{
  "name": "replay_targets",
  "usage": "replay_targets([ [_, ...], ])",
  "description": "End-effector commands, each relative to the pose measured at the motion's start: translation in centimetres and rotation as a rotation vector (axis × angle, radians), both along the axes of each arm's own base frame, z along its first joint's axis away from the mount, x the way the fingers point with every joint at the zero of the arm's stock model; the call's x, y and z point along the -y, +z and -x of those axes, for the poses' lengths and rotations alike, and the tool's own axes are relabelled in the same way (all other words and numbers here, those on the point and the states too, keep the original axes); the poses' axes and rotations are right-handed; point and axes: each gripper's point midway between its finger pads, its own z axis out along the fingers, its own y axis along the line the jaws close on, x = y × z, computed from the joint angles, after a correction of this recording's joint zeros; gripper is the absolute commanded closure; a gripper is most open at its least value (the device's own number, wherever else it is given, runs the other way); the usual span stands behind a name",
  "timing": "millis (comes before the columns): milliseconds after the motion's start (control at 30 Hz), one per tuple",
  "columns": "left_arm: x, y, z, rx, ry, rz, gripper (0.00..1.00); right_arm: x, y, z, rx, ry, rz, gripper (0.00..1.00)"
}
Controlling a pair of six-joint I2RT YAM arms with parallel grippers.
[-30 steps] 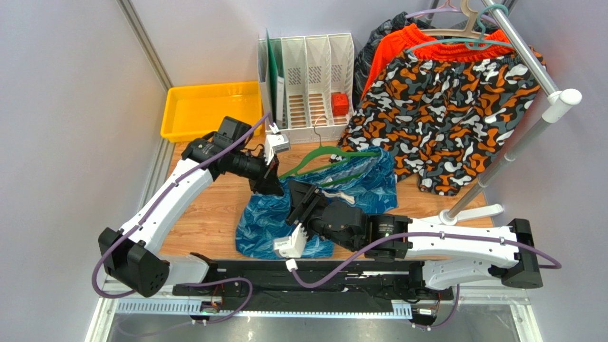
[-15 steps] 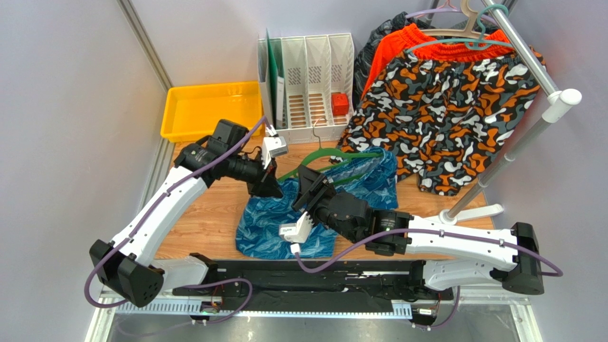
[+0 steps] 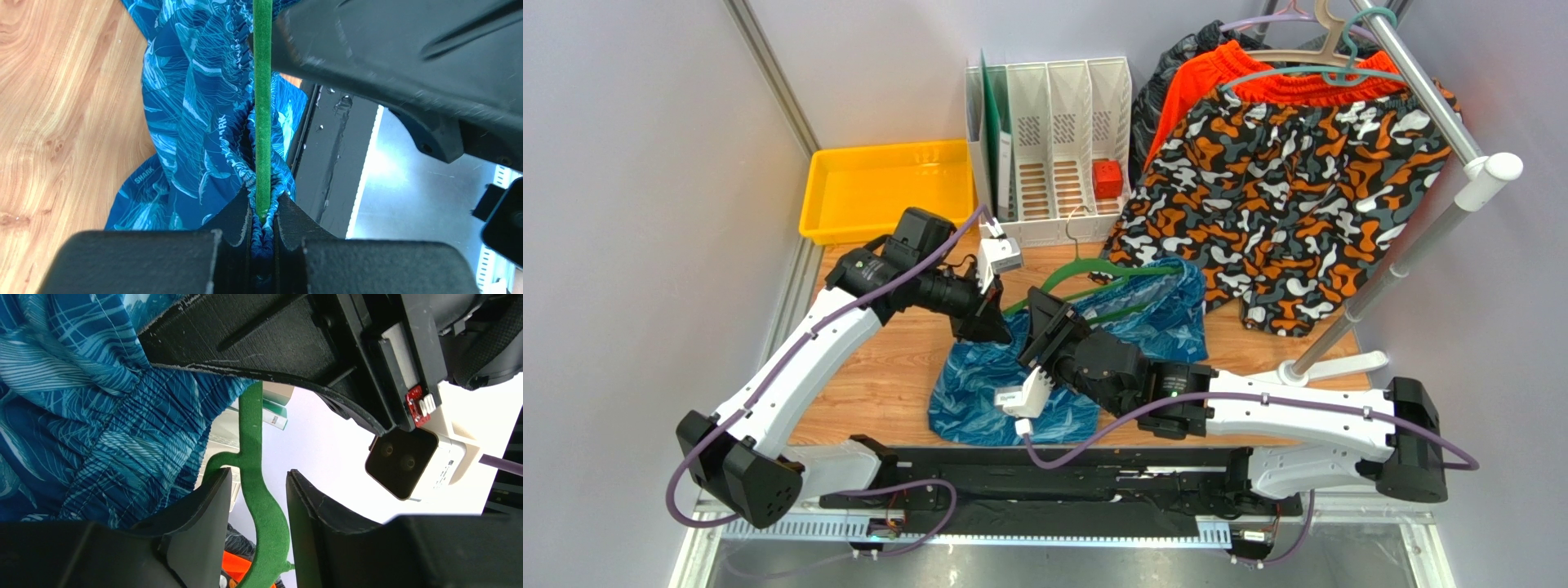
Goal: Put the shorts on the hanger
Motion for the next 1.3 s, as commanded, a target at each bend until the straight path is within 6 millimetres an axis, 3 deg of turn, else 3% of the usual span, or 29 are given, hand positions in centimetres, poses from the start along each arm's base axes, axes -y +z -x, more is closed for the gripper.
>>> replay_targets([
  [0, 1.3, 3.2, -0.1, 0.06, -0.03, 0.094, 1.0, -0.6, 1.1, -0.4, 0.029, -0.013, -0.01, 0.6],
  [67, 1.3, 3.3, 0.0, 0.059, -0.03, 0.096, 1.0, -0.8, 0.9, -0.6, 0.026, -0.022, 0.004, 0.65],
  [167, 1.3, 3.4, 0.1, 0.067, -0.033, 0.099, 1.0, -0.5, 1.2, -0.8, 0.035, -0.037, 0.026, 0.98],
  [200, 1.2, 3.7, 0.3, 0.082, -0.037, 0.104, 0.98, -0.3, 1.3, -0.8, 0.044, -0.041, 0.029, 1.0],
  [400, 0.9, 4.8, 0.5, 0.131, -0.034, 0.124, 0.87, 2.4, 4.0, -0.9, 0.097, -0.089, 0.024, 1.0],
  [500, 1.1, 5.3, 0.6, 0.134, -0.046, 0.14, 1.0, 3.4, 5.5, -0.6, 0.118, -0.089, -0.006, 1.0],
  [700, 1.3, 5.9, 0.5, 0.159, -0.053, 0.133, 1.0, 3.5, 5.8, -0.4, 0.135, -0.075, -0.005, 1.0],
  [733, 1.2, 6.0, 0.5, 0.173, -0.052, 0.129, 1.0, 3.4, 5.8, -0.3, 0.132, -0.082, -0.002, 0.95],
  [767, 1.2, 5.9, 0.5, 0.184, -0.048, 0.118, 1.0, 3.3, 6.2, -0.3, 0.122, -0.088, -0.018, 0.74],
  [867, 1.2, 5.6, 0.4, 0.208, -0.046, 0.095, 1.0, 2.5, 6.7, -0.6, 0.099, -0.101, -0.025, 0.57],
  [1000, 1.1, 4.9, 0.6, 0.237, -0.051, 0.071, 1.0, 1.7, 6.5, -1.2, 0.062, -0.143, -0.02, 0.55],
  [1100, 1.0, 4.9, 0.6, 0.251, -0.051, 0.069, 1.0, 1.7, 5.5, -1.2, 0.048, -0.137, 0.029, 0.59],
  [1167, 1.0, 4.9, 0.6, 0.257, -0.047, 0.064, 1.0, 1.9, 4.7, -1.2, 0.047, -0.133, 0.064, 0.69],
  [1200, 1.0, 4.8, 0.5, 0.255, -0.048, 0.063, 1.0, 1.9, 4.0, -1.2, 0.057, -0.127, 0.096, 0.75],
  [1233, 1.0, 5.0, 0.5, 0.257, -0.047, 0.065, 1.0, 1.9, 3.7, -1.1, 0.06, -0.118, 0.106, 0.92],
  [1267, 1.0, 5.0, 0.6, 0.255, -0.048, 0.067, 1.0, 2.1, 3.9, -1.1, 0.066, -0.116, 0.106, 1.0],
])
